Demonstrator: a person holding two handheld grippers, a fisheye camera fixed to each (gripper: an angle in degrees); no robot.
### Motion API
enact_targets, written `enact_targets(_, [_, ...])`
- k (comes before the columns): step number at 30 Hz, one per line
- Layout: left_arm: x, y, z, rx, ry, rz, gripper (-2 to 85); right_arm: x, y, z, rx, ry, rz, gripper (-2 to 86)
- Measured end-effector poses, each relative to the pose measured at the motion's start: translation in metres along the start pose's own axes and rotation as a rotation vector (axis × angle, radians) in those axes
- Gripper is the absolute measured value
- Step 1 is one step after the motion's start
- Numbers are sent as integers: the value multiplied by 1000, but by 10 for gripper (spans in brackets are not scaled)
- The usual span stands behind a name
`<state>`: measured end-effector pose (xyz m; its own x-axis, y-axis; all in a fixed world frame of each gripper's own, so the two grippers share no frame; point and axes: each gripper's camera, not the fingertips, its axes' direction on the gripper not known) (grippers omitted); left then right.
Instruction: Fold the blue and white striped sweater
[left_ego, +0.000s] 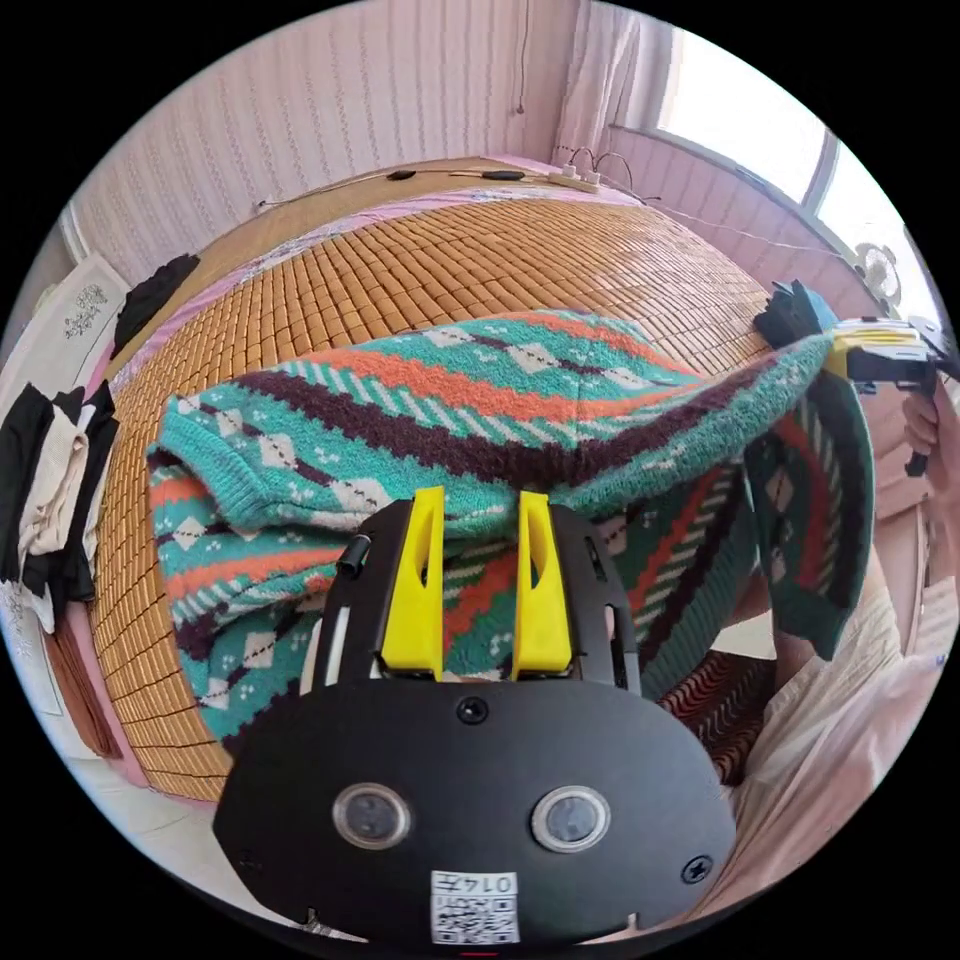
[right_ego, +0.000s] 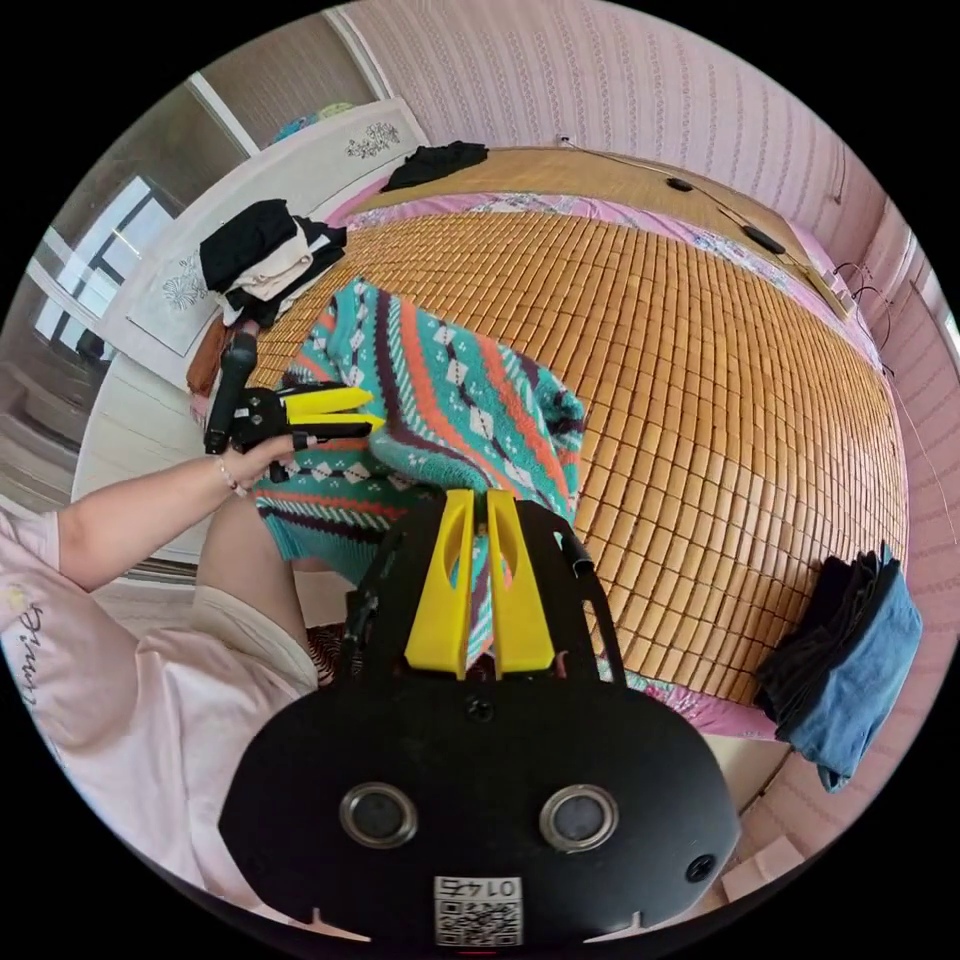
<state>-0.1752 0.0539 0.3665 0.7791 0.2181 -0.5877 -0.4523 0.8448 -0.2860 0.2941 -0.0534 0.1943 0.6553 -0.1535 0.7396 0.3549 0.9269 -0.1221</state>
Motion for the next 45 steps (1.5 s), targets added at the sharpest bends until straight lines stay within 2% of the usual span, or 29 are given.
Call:
enact_targets(3, [-3,0,-33,167,75,-38,113,15,-28,-40,77,53,-36,2])
enact_targets(7, [7,7,-56,244,21,70,111,36,-62,-72,139,158,-34,2])
enact_targets(9, [23,4,-33,170,-72,187,110,44,-76,-71,131,163,-24,2])
enact_targets(13, [41,-21,14,2,-48,263,107,49,-100,-56,95,187,-1,2])
enact_targets(15, [50,-30,54,-213,-100,240,96,53,-107,-52,82,200,16,2])
enact_targets(19, [49,-31,38,-155,-69,222,38,81,-120,-56,84,187,96,1])
enact_targets(20, [44,-28,16,-66,-64,221,33,92,-122,-58,91,182,124,2])
enact_targets(22, [22,-18,-29,65,-62,155,29,109,-125,-60,95,188,161,3])
enact_targets(25, [-53,20,-111,274,-112,-90,30,145,-128,-54,75,225,256,10])
enact_targets(26, [-89,44,-140,332,-200,-214,33,162,-131,-44,36,227,294,17])
enact_targets(30, [-190,124,-203,309,-657,-607,48,197,-129,-10,-41,262,449,42])
enact_targets(33, [-207,143,-219,265,-775,-663,49,177,-133,11,-2,272,392,70])
enact_targets(35, [-201,136,-211,265,-756,-608,48,133,-145,40,-10,322,232,101])
enact_targets(37, [-193,119,-185,238,-655,-539,44,93,-155,71,-35,315,81,108])
enact_targets(39, [-181,89,-130,183,-450,-465,31,57,-166,112,-130,248,-64,92])
enact_targets(40, [-178,81,-115,169,-402,-449,25,38,-173,138,-176,215,-120,74])
enact_targets(43, [-163,44,-43,83,-322,-397,5,16,-192,184,-174,266,-133,6])
enact_targets(45, [-164,23,1,5,-296,-404,-3,18,-206,201,-156,303,-86,-1])
